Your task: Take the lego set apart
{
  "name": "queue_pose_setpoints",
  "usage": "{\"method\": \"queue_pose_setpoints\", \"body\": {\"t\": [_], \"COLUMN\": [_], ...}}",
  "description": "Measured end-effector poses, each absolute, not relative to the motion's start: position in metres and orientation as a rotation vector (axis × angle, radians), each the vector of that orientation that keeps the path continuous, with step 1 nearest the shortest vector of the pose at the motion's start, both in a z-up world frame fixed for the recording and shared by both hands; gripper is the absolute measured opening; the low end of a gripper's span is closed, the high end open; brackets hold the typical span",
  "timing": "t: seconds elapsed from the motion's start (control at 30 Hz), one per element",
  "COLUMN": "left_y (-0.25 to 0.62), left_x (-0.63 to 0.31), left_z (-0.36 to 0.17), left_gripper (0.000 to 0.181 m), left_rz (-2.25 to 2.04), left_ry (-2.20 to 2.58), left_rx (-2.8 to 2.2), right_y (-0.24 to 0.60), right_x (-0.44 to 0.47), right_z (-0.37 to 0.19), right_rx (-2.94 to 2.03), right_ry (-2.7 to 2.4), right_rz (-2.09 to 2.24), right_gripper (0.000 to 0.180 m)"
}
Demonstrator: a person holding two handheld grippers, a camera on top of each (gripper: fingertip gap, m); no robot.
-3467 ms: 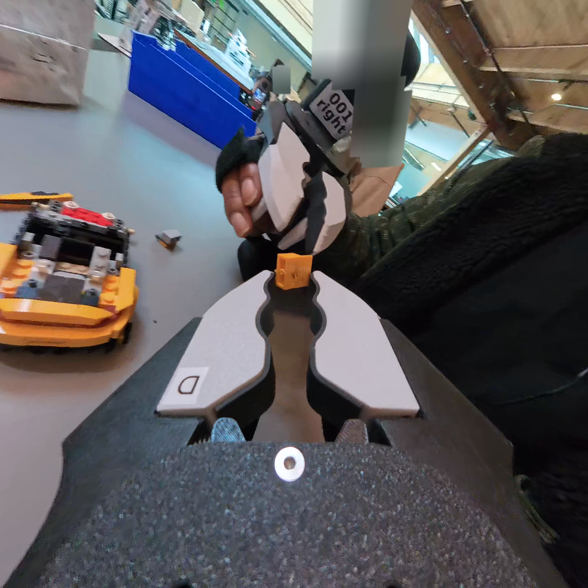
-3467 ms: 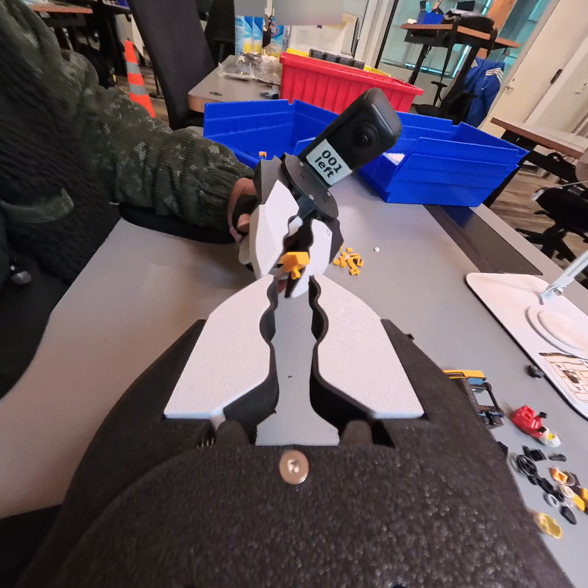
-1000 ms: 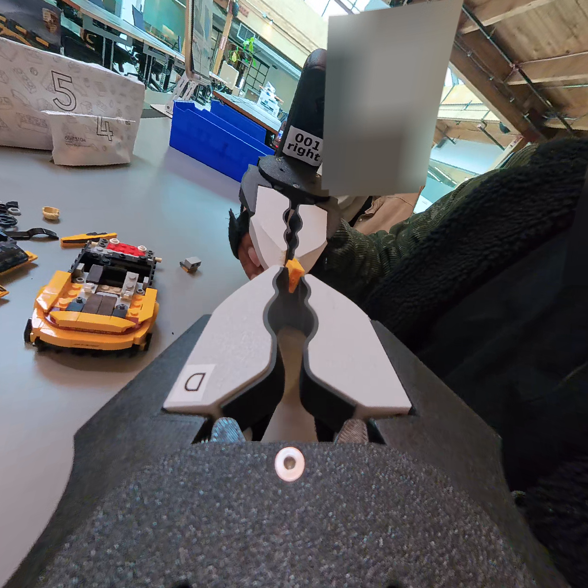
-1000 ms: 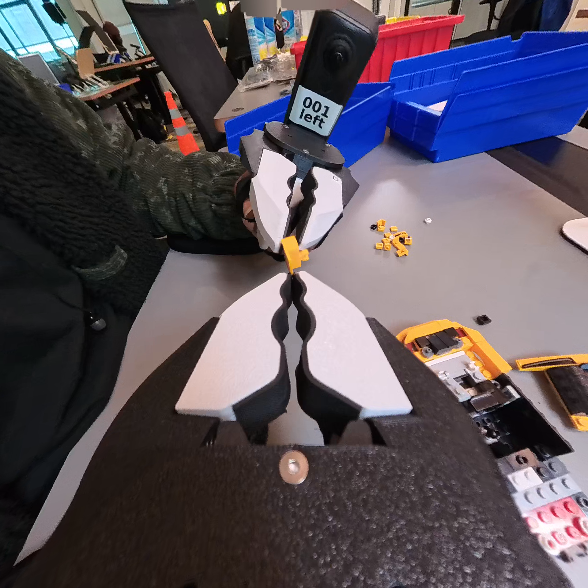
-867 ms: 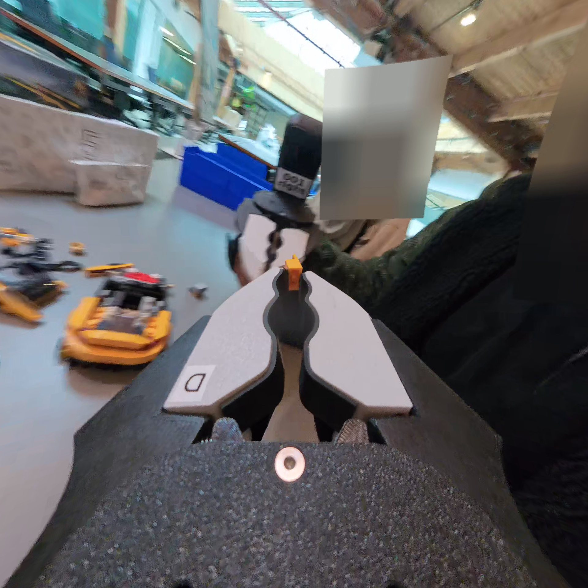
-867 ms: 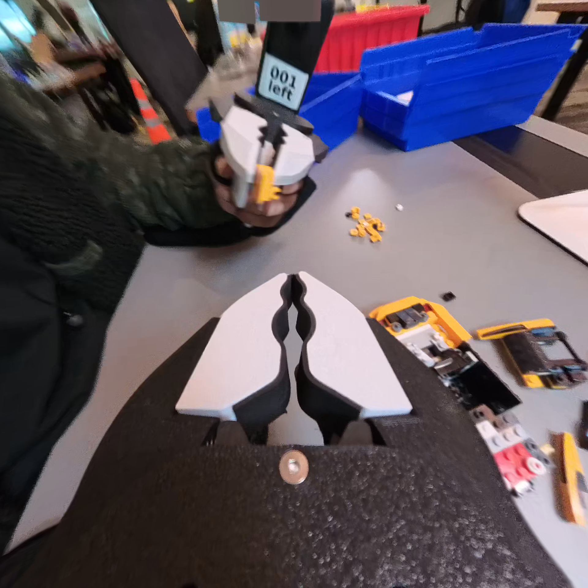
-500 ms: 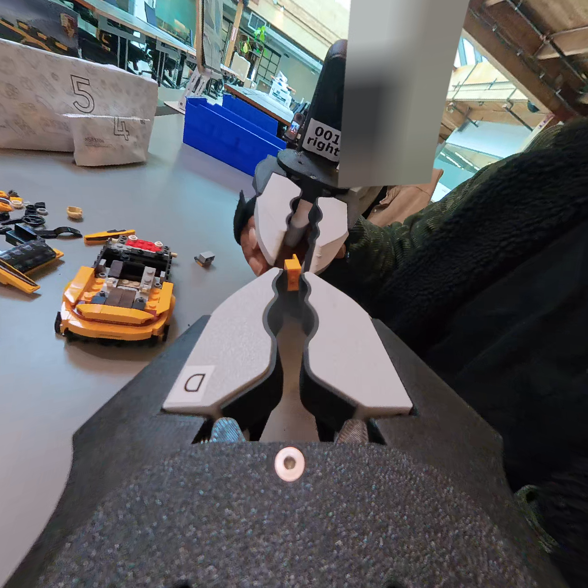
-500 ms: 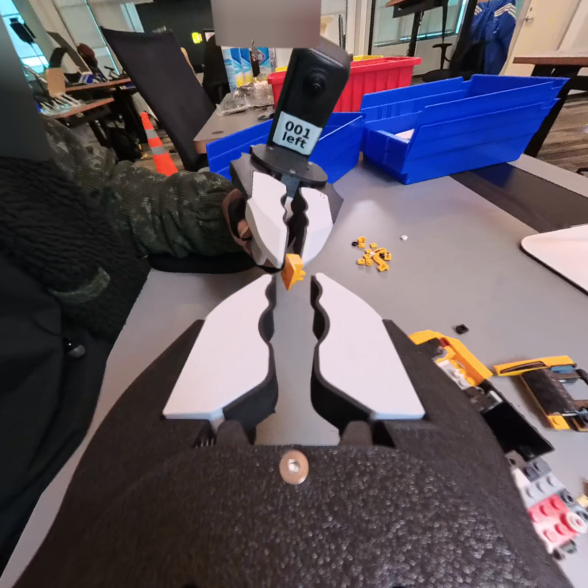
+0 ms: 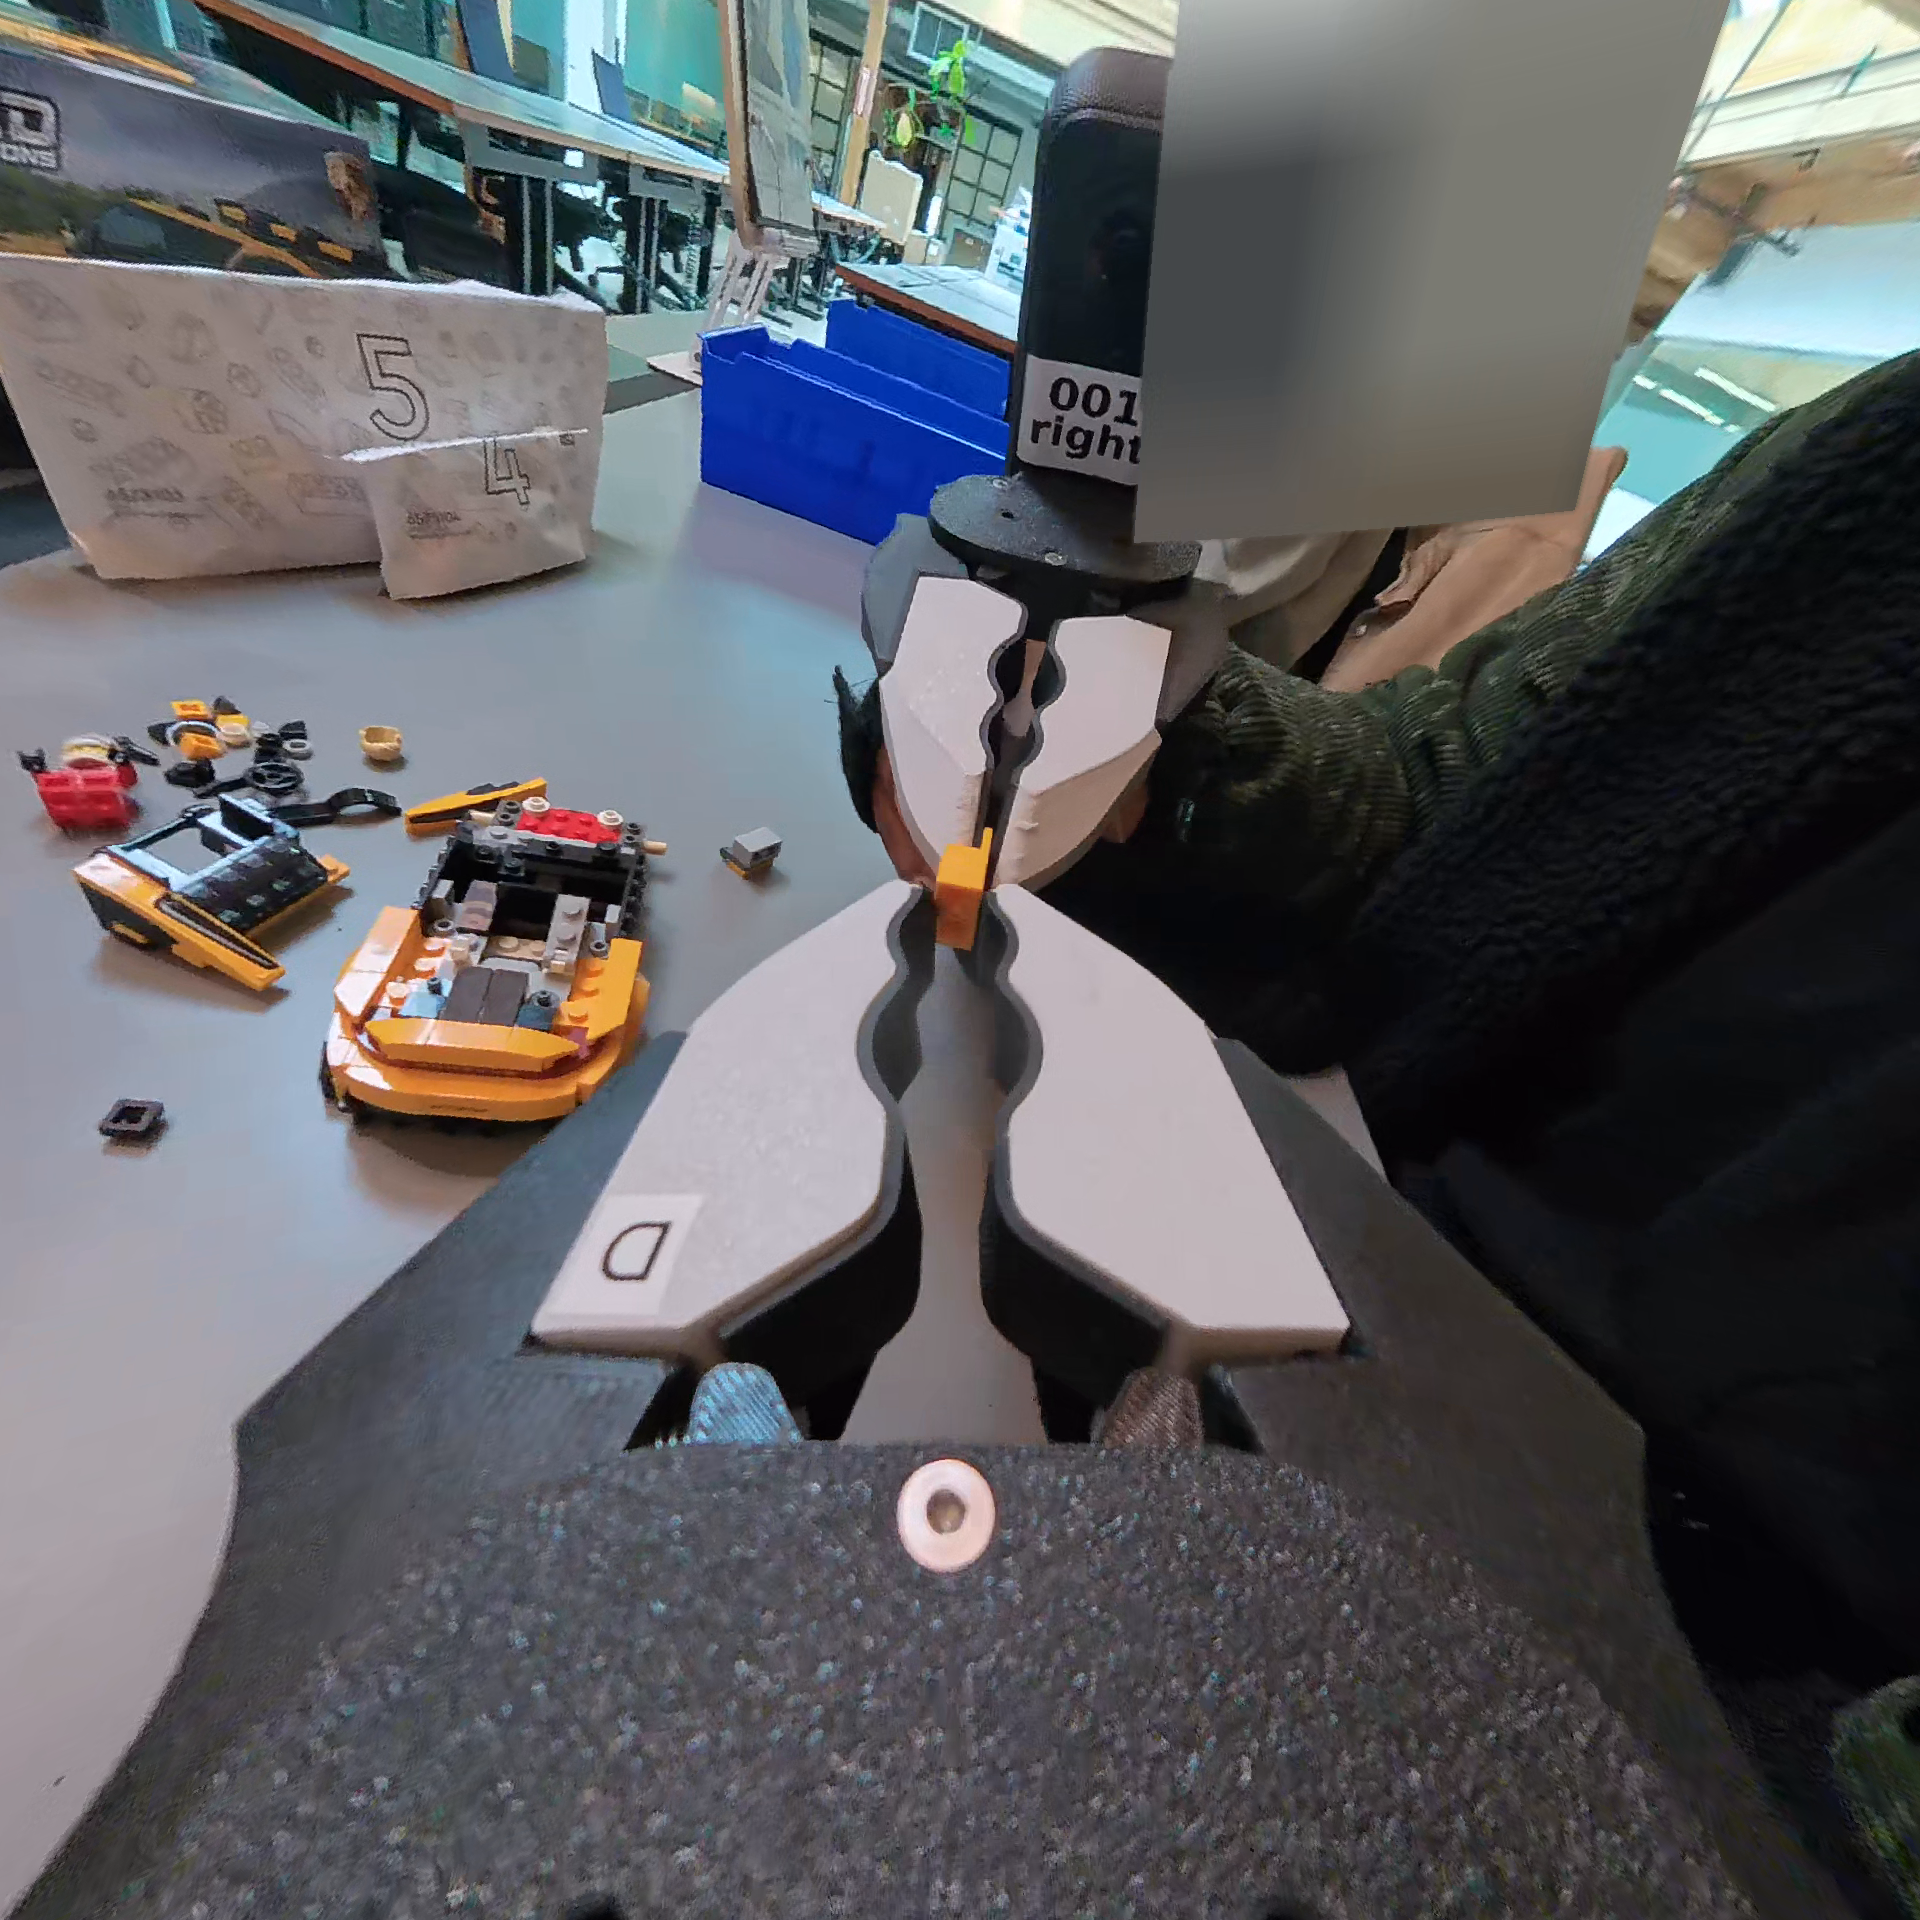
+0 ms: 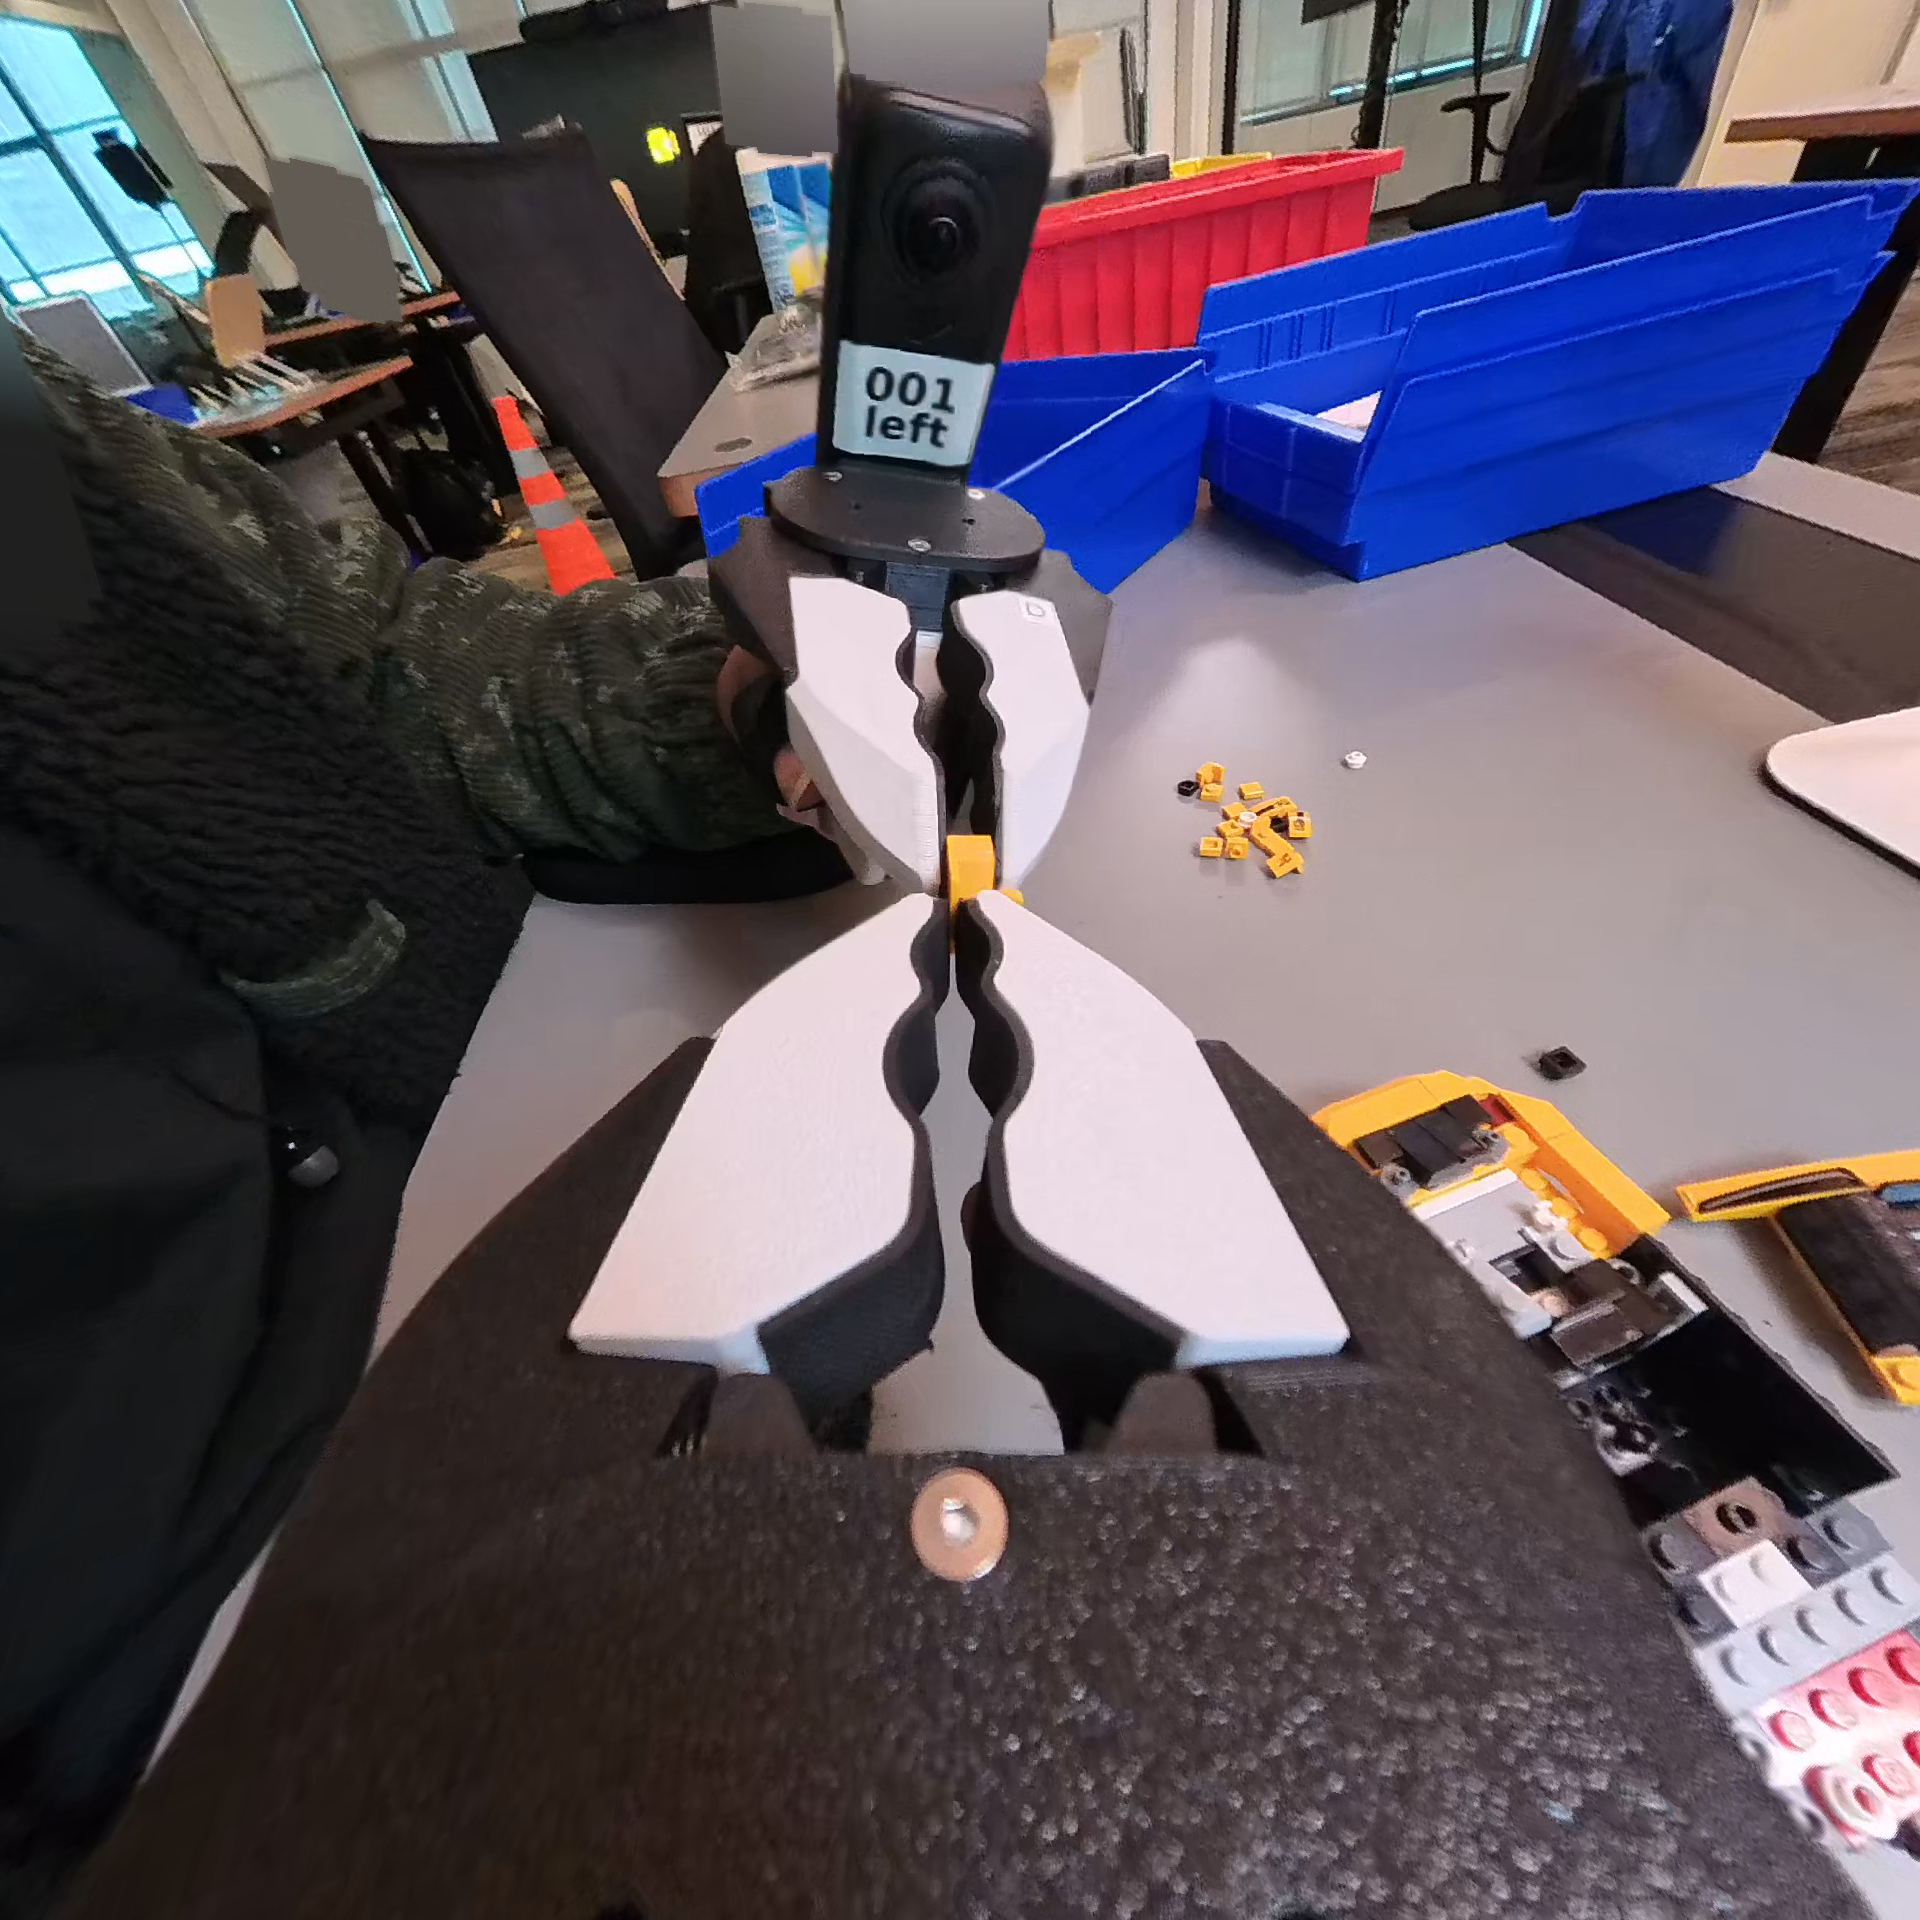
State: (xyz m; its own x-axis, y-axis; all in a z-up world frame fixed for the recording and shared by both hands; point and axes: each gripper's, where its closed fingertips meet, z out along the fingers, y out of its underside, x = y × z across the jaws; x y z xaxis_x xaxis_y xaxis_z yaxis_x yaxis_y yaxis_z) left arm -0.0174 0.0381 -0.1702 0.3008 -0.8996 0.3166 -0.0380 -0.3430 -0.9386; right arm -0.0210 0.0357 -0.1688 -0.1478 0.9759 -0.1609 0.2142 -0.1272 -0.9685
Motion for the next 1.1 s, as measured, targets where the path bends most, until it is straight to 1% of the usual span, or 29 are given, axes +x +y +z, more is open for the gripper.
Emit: {"method": "queue_pose_setpoints", "body": {"t": [0.13, 0.73, 0.77, 0.8, 0.83, 0.87, 0.93, 1.1], "left_y": [0.039, 0.024, 0.006, -0.007, -0.004, 0.007, 0.027, 0.039], "left_x": [-0.020, -0.014, -0.013, -0.017, -0.020, -0.026, -0.037, -0.046], "left_z": [-0.172, -0.151, -0.133, -0.118, -0.118, -0.123, -0.137, -0.154], "left_gripper": [0.009, 0.009, 0.008, 0.008, 0.009, 0.009, 0.009, 0.009], "left_rz": [-1.058, -1.012, -1.166, -1.208, -1.082, -1.000, -1.045, -0.995], "left_ry": [0.914, 1.008, 1.021, 1.031, 1.043, 1.017, 0.956, 0.933], "left_rx": [-1.630, -1.503, -1.390, -1.322, -1.329, -1.361, -1.477, -1.557], "right_y": [0.037, 0.028, 0.049, 0.075, 0.085, 0.075, 0.046, 0.053], "right_x": [-0.023, -0.014, -0.011, 0.005, 0.019, 0.017, -0.005, -0.005], "right_z": [-0.171, -0.151, -0.154, -0.151, -0.141, -0.142, -0.153, -0.168], "right_rx": [-1.436, -1.350, -1.414, -1.452, -1.421, -1.385, -1.342, -1.397], "right_ry": [-1.384, -1.367, -1.277, -1.158, -1.078, -1.155, -1.293, -1.320], "right_rz": [1.404, 1.584, 1.491, 1.503, 1.569, 1.487, 1.464, 1.428], "right_gripper": [0.001, 0.001, 0.000, 0.001, 0.000, 0.001, 0.001, 0.001]}}
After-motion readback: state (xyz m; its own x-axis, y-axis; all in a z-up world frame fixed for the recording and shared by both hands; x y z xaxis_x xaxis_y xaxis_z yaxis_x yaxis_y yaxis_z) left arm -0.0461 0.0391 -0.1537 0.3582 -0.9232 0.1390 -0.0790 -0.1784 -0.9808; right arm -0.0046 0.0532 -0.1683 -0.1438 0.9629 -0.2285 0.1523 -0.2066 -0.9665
